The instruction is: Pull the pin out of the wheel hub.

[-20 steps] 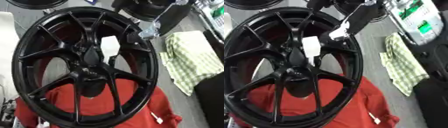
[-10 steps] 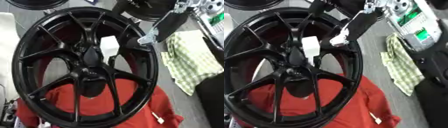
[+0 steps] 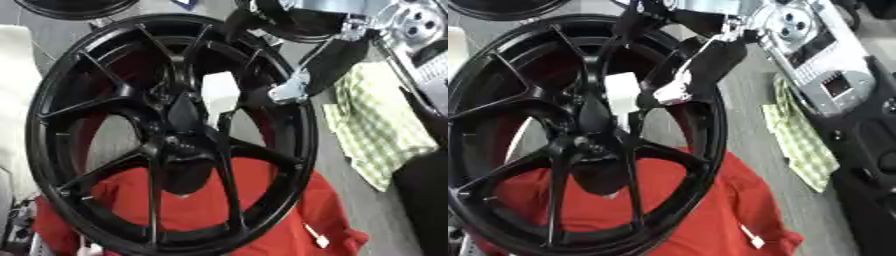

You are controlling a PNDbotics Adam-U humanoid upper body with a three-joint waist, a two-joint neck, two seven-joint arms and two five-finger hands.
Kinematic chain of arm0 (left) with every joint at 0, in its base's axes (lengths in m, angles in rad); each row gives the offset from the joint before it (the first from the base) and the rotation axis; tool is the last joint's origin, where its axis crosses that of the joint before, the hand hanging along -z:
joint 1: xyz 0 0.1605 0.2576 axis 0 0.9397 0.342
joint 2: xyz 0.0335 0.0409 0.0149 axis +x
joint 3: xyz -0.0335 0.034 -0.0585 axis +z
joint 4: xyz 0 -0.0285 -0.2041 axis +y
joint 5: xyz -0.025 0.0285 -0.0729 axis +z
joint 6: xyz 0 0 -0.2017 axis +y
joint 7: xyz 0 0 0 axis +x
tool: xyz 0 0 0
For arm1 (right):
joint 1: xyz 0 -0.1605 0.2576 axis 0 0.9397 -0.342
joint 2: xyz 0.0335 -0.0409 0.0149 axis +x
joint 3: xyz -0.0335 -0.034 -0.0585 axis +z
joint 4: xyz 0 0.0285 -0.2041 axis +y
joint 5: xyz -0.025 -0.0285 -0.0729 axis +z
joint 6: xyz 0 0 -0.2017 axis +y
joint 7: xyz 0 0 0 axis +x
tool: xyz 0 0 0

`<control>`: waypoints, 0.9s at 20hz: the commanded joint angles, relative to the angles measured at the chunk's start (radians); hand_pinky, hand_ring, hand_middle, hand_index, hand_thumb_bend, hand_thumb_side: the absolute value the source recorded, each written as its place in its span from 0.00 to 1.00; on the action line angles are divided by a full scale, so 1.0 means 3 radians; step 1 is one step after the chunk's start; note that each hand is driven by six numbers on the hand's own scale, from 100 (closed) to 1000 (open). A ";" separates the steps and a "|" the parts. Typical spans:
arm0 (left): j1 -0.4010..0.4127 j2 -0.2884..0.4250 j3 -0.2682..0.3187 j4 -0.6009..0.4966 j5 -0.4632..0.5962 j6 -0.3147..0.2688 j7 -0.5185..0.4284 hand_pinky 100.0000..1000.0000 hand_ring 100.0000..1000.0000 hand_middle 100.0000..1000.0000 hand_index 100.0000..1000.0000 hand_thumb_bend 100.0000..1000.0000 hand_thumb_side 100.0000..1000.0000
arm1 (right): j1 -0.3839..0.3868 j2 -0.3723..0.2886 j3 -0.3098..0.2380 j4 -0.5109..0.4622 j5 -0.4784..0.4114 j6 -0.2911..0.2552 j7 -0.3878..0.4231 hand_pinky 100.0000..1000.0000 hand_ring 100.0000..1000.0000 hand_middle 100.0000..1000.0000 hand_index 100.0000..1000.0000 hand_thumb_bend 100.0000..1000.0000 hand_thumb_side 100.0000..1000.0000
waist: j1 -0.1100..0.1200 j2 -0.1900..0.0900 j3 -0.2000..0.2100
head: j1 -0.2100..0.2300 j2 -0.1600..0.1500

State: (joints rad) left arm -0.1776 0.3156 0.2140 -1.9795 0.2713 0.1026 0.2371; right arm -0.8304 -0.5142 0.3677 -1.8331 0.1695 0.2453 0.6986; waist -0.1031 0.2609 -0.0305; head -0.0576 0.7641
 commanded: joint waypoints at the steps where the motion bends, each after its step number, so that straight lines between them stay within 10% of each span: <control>1: -0.0016 0.0022 0.0030 -0.0068 -0.0006 0.0000 0.0016 0.69 0.54 0.50 0.61 0.00 0.76 | -0.0019 0.0007 -0.0015 0.0012 0.0077 0.0032 -0.0015 0.95 0.89 0.75 0.84 0.48 0.15 | 0.0010 -0.0050 -0.0008 | 0.0044 0.0020; 18: -0.0042 -0.0007 0.0026 -0.0068 0.0004 0.0011 0.0010 0.69 0.54 0.50 0.61 0.00 0.77 | 0.0038 0.0149 0.0062 0.0134 0.0293 -0.0057 -0.0076 0.96 0.90 0.75 0.86 0.46 0.16 | 0.0000 0.0004 0.0048 | 0.0067 0.0020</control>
State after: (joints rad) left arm -0.1805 0.3074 0.2163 -1.9795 0.2713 0.1059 0.2397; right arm -0.8082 -0.4608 0.3922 -1.7923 0.2475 0.2339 0.6780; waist -0.1079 0.2761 -0.0162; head -0.0332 0.7641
